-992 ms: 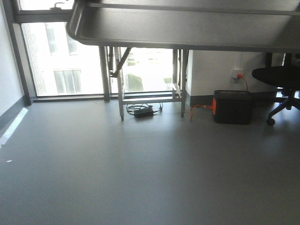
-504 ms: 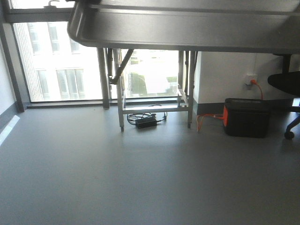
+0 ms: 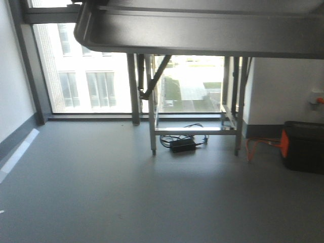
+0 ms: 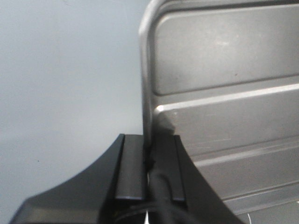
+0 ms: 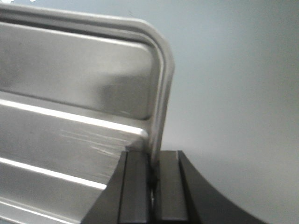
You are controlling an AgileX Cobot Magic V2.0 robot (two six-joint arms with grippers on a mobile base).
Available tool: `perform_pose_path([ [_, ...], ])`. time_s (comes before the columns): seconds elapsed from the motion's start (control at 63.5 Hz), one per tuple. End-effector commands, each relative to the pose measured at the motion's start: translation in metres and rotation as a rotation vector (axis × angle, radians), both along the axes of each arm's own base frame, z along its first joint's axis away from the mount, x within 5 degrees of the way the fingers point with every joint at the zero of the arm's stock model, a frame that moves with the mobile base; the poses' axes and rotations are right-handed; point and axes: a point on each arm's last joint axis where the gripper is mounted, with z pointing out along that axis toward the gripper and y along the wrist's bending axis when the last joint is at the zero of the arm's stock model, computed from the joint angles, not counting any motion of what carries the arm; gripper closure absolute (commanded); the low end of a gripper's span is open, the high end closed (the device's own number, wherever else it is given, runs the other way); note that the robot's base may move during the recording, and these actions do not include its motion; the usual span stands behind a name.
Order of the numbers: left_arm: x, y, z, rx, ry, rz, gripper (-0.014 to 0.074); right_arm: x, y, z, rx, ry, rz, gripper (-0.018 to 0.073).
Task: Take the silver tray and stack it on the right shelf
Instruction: 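Hold the silver tray raised while the base drives to another shelf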
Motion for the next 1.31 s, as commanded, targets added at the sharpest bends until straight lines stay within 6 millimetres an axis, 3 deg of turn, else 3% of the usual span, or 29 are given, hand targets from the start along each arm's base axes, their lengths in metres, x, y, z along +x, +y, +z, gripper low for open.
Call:
perform_pose_path([
  [0.0,-0.0030,0.0127,0.0185,0.010,-0.066,0.009,0.0689,0.0013,-0.0064,0.0174,-0.037,-0.119,-0.005,0.0503],
  [1.292,-0.0030,0.0127,0.0185,0.010,-0.066,0.009,0.0689,0.0013,-0.0064,0.0174,-0.037,-0.119,-0.005,0.0503],
])
